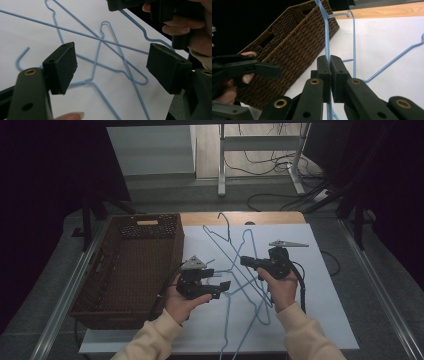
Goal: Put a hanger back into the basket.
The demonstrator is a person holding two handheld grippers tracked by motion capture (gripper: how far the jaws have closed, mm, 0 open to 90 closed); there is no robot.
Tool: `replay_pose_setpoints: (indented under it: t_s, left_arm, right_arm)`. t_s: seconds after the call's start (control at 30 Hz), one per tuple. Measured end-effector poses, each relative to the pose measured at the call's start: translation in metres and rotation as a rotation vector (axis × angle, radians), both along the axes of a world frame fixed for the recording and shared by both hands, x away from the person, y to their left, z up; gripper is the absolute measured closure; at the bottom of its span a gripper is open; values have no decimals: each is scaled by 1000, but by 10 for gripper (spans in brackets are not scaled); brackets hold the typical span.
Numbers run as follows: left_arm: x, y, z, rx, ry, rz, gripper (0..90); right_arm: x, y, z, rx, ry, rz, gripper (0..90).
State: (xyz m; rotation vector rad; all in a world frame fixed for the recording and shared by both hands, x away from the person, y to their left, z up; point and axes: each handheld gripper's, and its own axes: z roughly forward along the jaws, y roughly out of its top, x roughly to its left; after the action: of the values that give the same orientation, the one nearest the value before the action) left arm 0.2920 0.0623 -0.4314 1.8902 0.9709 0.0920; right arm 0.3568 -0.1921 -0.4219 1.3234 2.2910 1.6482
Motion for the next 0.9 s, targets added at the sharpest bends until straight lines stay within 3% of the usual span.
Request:
replay_pose_setpoints:
  t_s: [0.57, 0.8, 0.87, 0.9]
  left_arm:
    - [13, -30, -15, -63, 48, -12, 336]
    - [21, -39, -21, -122, 87, -15, 421]
    - [26, -41, -23, -179, 118, -34, 451]
    - [26, -41, -24, -187, 123, -37, 480]
  right_arm:
    - [-8, 15, -4, 22, -23, -25, 875]
    - [-12, 18, -5, 31, -36, -39, 875]
    - [-13, 19, -5, 36, -40, -50, 875]
    - [-13, 19, -5, 37, -42, -53, 875]
